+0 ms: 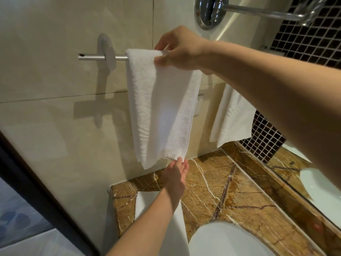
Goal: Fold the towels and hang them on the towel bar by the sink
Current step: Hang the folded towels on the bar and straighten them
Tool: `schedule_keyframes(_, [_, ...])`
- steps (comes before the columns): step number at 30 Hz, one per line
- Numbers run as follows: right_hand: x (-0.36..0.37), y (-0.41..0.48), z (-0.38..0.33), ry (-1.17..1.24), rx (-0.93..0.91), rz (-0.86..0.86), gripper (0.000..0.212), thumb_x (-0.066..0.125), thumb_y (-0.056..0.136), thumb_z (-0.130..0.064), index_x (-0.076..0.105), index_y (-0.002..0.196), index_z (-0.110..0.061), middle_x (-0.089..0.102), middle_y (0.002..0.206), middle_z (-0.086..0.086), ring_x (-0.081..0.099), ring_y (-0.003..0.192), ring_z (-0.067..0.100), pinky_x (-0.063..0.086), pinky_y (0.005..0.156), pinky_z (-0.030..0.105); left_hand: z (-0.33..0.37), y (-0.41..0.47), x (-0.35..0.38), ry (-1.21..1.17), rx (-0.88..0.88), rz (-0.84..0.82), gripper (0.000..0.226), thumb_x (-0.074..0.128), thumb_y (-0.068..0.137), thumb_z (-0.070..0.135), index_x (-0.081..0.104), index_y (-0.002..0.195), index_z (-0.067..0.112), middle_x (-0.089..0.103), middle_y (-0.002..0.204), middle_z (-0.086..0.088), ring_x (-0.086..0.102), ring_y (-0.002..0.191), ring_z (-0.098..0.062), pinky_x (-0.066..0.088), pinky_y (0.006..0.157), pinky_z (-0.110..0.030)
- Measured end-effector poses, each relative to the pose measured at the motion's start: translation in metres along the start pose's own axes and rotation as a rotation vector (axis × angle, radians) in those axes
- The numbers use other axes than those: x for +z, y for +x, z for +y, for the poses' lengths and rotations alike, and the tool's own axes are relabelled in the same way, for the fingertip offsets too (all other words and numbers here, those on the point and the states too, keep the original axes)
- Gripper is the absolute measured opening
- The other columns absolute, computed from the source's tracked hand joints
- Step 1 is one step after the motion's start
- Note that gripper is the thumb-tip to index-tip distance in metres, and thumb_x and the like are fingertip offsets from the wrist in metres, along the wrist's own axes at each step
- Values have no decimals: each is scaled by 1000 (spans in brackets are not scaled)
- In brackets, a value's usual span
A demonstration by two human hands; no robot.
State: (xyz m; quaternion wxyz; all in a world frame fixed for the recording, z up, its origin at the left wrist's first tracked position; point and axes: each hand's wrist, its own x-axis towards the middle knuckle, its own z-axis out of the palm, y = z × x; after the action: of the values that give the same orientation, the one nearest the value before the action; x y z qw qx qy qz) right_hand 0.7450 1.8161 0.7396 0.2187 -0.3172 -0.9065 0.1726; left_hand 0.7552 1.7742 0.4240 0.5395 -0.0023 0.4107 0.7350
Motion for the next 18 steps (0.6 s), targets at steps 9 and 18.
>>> schedule_keyframes(9, [1, 1, 5, -73, -80, -6, 39, 61, 89, -36, 59, 125, -21, 59, 125, 5, 55, 112, 21, 45, 90, 27, -4, -4, 4, 9, 36, -9, 37, 46, 99, 11, 40, 133, -2, 64, 104, -15, 66, 91, -21, 53, 83, -29])
schedule_keyframes(18, [-15, -6, 31, -357, -145, -57, 49, 55, 94, -35, 46, 139, -20, 55, 134, 9, 51, 121, 29, 39, 97, 31, -15, -10, 16, 21, -24, 81, 7, 57, 92, 0, 51, 94, 3, 63, 112, -17, 68, 90, -24, 55, 87, -34])
